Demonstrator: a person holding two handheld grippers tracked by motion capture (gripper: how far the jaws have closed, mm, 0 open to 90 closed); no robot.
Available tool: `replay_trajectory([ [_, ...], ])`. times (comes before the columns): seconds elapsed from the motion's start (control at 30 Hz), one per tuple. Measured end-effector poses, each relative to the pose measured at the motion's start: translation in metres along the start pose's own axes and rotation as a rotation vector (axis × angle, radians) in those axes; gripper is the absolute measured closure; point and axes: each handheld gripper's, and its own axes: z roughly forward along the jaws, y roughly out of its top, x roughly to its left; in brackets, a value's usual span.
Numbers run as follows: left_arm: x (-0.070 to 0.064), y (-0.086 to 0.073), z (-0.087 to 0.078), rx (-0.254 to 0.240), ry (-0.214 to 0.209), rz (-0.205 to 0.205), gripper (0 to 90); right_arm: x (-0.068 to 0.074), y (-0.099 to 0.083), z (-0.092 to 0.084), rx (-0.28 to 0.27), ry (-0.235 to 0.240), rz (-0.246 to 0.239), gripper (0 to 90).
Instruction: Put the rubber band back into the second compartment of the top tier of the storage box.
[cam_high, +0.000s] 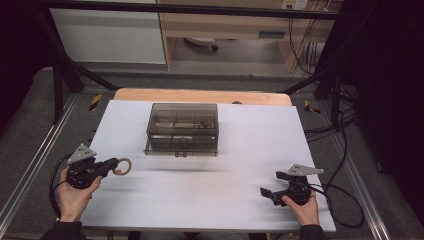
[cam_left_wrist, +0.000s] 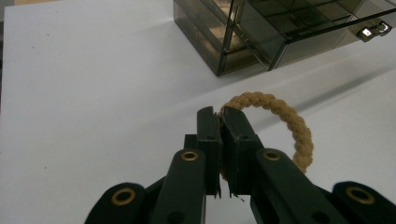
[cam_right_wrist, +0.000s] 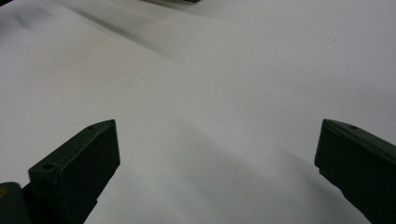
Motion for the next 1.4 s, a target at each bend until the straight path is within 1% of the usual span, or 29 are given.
replay_trajectory([
  [0.43, -0.012, 0.017, 0.003, -0.022, -0.017, 0.024, 85.3, 0.0, 0.0, 0.0, -0.002, -0.001, -0.001, 0.7],
  [0.7, -0.021, 0.029, 0.005, -0.03, -0.025, 0.051, 85.2, 0.0, 0.0, 0.0, 0.0, 0.0, -0.002, 0.7],
  [1.0, -0.031, 0.038, 0.009, -0.037, -0.042, 0.069, 85.3, 0.0, 0.0, 0.0, 0.001, 0.001, -0.004, 0.7],
  [1.2, -0.036, 0.044, 0.012, -0.046, -0.053, 0.071, 85.3, 0.0, 0.0, 0.0, 0.002, 0.0, -0.004, 0.7],
  [1.4, -0.042, 0.051, 0.016, -0.047, -0.064, 0.087, 85.3, 0.0, 0.0, 0.0, 0.002, -0.002, -0.004, 0.7],
])
